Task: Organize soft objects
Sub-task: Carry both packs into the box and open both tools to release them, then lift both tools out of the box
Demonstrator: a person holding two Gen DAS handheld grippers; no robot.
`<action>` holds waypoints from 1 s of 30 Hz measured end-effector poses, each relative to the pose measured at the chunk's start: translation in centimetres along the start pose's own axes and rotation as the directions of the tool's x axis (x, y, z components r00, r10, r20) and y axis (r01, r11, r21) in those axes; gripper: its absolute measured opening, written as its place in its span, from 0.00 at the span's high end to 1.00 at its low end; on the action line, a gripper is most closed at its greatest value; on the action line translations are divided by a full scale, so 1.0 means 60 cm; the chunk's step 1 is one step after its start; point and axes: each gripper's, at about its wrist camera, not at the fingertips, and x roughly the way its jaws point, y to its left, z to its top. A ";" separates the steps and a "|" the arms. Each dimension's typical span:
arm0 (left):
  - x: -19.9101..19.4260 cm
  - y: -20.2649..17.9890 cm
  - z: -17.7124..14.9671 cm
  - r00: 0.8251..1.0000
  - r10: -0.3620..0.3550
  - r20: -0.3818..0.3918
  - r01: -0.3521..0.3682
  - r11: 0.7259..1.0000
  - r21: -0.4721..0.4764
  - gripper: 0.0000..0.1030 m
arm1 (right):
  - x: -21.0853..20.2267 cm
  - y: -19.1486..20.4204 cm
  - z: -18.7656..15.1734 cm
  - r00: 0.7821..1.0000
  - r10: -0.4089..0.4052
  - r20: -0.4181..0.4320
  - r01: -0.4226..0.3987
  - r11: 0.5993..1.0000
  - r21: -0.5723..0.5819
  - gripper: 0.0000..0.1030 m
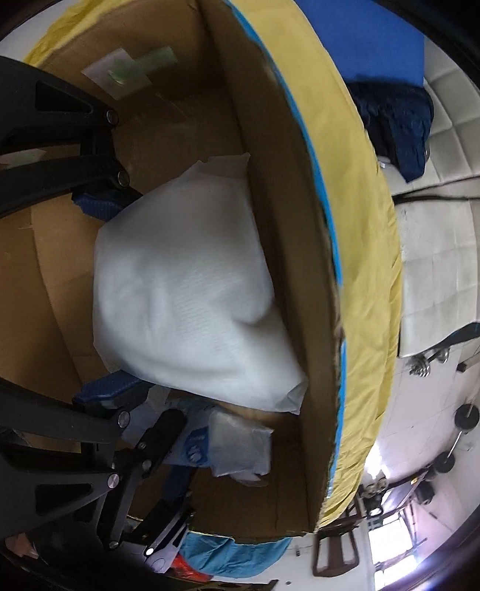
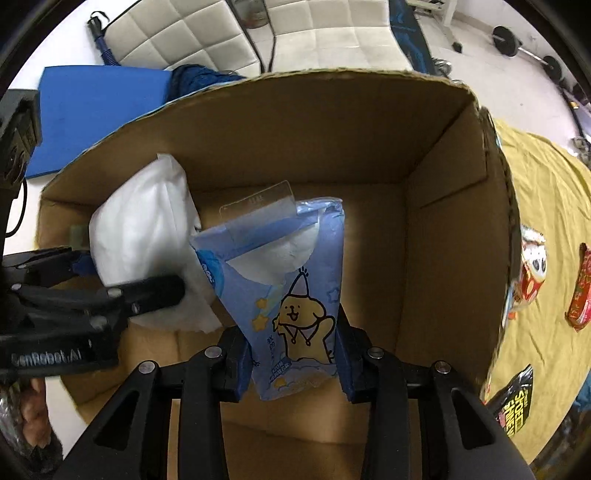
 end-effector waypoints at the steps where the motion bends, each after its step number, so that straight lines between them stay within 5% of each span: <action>1: 0.004 -0.004 0.002 1.000 -0.001 -0.004 0.001 1.000 0.012 0.35 | 0.003 0.002 0.003 1.000 -0.010 0.007 0.010 1.000 0.003 0.61; 9: 0.020 0.001 -0.007 0.999 0.051 0.003 -0.051 0.998 -0.031 0.34 | 0.014 0.020 0.010 0.996 -0.080 0.047 0.080 0.997 0.015 0.59; 19: -0.011 0.009 -0.028 0.994 0.093 0.059 -0.089 0.994 -0.066 0.23 | 0.002 0.002 0.004 0.997 -0.056 0.045 0.055 0.998 0.026 0.52; 20: -0.017 0.012 -0.028 0.994 0.085 0.066 -0.080 0.994 -0.075 0.14 | 0.000 0.002 0.003 0.998 -0.052 0.044 0.051 0.998 0.023 0.47; 26: -0.056 0.017 -0.044 0.989 0.078 0.129 -0.064 0.992 -0.113 0.05 | -0.031 0.033 -0.007 0.996 -0.044 0.074 0.045 0.999 -0.015 0.13; 30: -0.080 0.021 -0.069 0.979 0.085 0.187 -0.061 0.990 -0.129 0.04 | -0.052 0.039 -0.009 0.993 -0.077 0.092 0.078 0.997 -0.014 0.13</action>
